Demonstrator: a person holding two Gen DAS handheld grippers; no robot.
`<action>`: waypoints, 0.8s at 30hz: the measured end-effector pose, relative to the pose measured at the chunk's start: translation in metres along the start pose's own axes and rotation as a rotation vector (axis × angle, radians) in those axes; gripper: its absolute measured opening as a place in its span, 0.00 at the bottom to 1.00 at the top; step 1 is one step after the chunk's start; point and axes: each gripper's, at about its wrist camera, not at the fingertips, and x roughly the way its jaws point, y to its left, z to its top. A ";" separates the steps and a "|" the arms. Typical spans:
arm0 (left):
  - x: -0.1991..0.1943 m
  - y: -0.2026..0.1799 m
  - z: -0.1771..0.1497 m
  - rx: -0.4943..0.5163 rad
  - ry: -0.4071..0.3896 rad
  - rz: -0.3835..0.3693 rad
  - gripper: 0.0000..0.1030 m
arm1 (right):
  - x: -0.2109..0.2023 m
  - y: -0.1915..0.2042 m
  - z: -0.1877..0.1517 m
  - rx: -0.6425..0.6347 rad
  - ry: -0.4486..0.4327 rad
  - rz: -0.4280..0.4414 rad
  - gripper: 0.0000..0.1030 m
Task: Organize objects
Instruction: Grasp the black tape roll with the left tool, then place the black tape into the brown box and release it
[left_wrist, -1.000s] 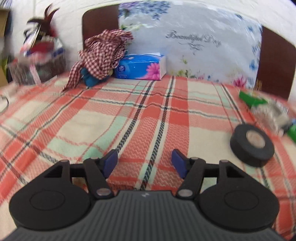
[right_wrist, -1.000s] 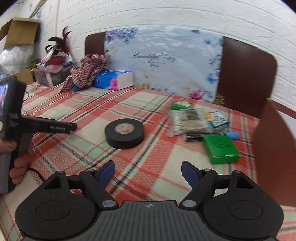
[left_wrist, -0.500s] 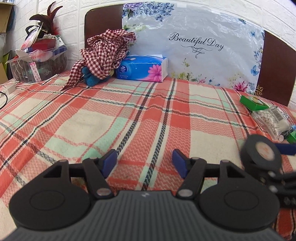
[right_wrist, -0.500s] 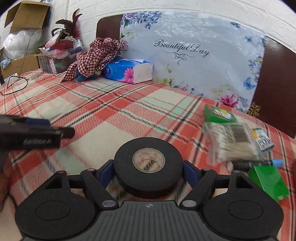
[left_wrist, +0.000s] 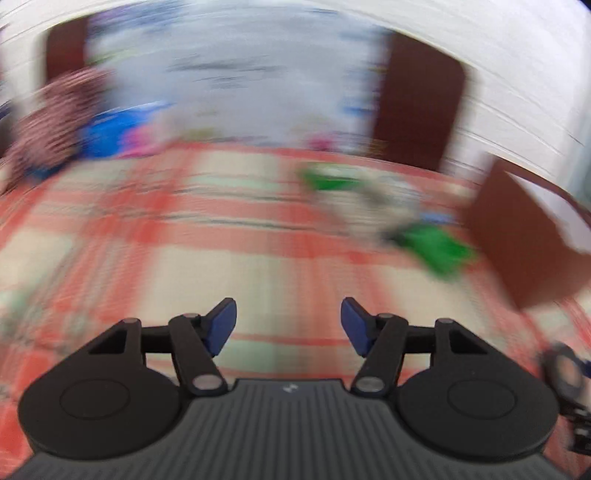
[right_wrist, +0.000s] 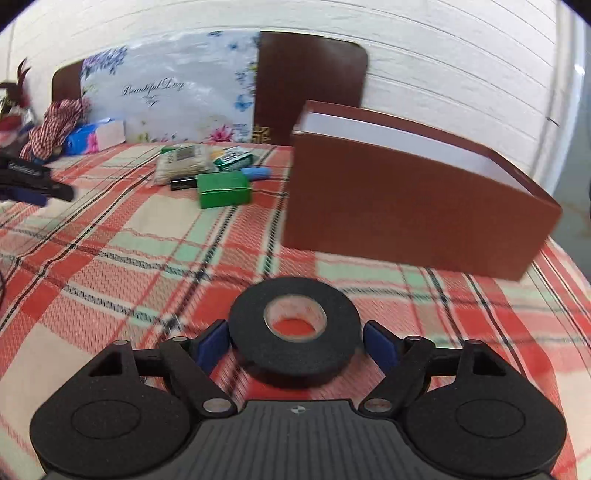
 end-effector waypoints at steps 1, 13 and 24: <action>0.001 -0.033 0.002 0.059 0.016 -0.070 0.62 | -0.003 -0.001 -0.004 -0.003 -0.003 0.002 0.78; 0.036 -0.203 -0.005 0.306 0.350 -0.266 0.59 | -0.003 -0.007 -0.007 -0.080 -0.028 0.043 0.78; 0.019 -0.220 0.008 0.325 0.309 -0.254 0.29 | -0.007 -0.025 0.001 0.003 -0.122 0.125 0.72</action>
